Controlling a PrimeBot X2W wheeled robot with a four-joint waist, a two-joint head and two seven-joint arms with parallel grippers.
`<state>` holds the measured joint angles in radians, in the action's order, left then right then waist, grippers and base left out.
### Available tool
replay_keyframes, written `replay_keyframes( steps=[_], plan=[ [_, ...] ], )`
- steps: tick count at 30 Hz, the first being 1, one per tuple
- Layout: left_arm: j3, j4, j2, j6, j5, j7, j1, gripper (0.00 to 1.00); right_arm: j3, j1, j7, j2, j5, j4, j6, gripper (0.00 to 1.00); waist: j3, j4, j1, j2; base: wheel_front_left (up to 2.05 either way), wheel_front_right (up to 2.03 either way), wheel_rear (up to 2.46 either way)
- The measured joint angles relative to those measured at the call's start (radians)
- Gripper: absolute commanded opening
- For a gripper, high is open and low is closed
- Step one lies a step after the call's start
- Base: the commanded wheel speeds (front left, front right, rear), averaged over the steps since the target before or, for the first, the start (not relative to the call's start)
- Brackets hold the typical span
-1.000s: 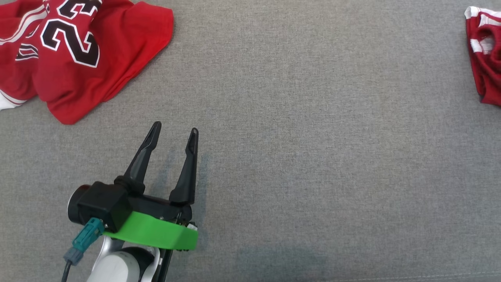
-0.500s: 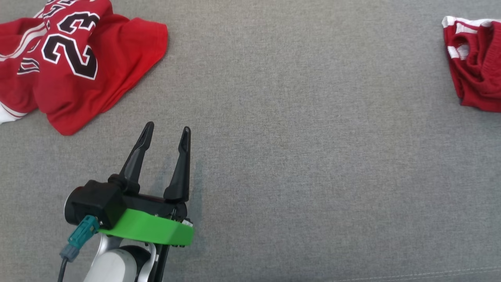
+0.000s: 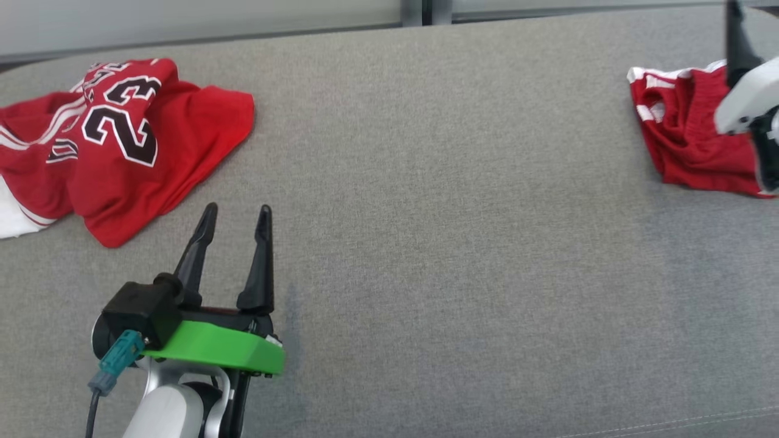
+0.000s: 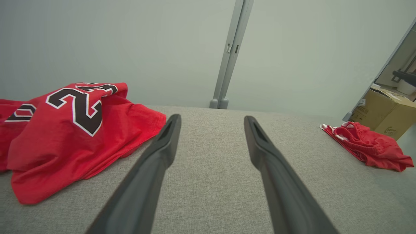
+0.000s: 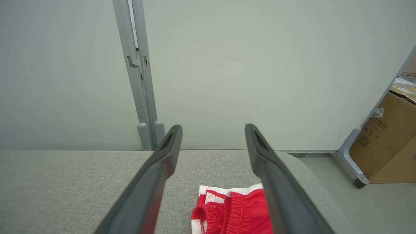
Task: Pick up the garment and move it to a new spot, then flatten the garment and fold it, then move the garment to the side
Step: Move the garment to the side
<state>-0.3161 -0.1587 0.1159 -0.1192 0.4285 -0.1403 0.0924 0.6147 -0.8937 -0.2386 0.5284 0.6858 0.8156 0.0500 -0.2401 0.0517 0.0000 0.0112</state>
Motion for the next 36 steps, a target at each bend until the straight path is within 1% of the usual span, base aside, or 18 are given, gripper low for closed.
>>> replay_keyframes(
  steps=[3, 6, 11, 14, 18, 25, 30, 31, 36],
  plan=[
    [0.022, 0.031, -0.003, 0.0, 0.002, -0.012, 0.0, 1.0, 0.008, 0.026, -0.009, -0.045, 0.002, -0.028, -0.006, 1.0, 0.034, 0.009, 0.0, 0.0, 0.0, 0.0, 0.0],
    [0.045, 0.061, -0.007, 0.0, 0.01, -0.029, -0.004, 1.0, 0.011, 0.083, -0.009, -0.094, 0.002, -0.045, -0.006, 1.0, 0.07, 0.016, 0.0, 0.0, 0.0, 0.0, 0.0],
    [0.067, 0.109, -0.012, 0.0, 0.029, -0.038, -0.029, 1.0, 0.012, 0.181, -0.012, -0.148, 0.007, -0.075, -0.002, 1.0, 0.129, 0.026, 0.0, 0.0, 0.0, 0.0, 0.0],
    [0.079, 0.137, -0.013, 0.0, 0.034, -0.041, -0.056, 1.0, 0.005, 0.229, -0.012, -0.177, 0.011, -0.105, 0.014, 1.0, 0.163, 0.029, 0.0, 0.0, 0.0, 0.0, 0.0],
    [0.092, 0.154, -0.013, 0.0, 0.034, -0.046, -0.088, 1.0, -0.029, 0.287, -0.012, -0.214, 0.01, -0.192, 0.029, 1.0, 0.204, 0.031, 0.0, 0.0, 0.0, 0.0, 0.0],
    [0.112, 0.166, -0.02, -0.003, 0.03, -0.056, -0.129, 1.0, -0.061, 0.406, -0.012, -0.249, -0.038, -0.348, 0.054, 1.0, 0.248, 0.027, 0.0, 0.0, 0.0, 0.0, 0.0],
    [0.123, 0.166, -0.031, -0.005, 0.024, -0.065, -0.155, 1.0, -0.069, 0.497, -0.013, -0.272, -0.075, -0.415, 0.059, 1.0, 0.255, 0.017, 0.0, 0.0, 0.0, 0.0, 0.0],
    [0.122, 0.167, -0.031, -0.005, 0.024, -0.065, -0.161, 1.0, -0.074, 0.516, -0.013, -0.277, -0.08, -0.428, 0.065, 1.0, 0.256, 0.015, 0.0, 0.0, 0.0, 0.0, 0.0],
    [0.127, 0.166, -0.035, -0.005, 0.024, -0.069, -0.182, 1.0, -0.097, 0.598, -0.013, -0.277, -0.111, -0.48, 0.07, 1.0, 0.261, 0.003, 0.0, 0.0, 0.0, 0.0, 0.0]
  ],
)
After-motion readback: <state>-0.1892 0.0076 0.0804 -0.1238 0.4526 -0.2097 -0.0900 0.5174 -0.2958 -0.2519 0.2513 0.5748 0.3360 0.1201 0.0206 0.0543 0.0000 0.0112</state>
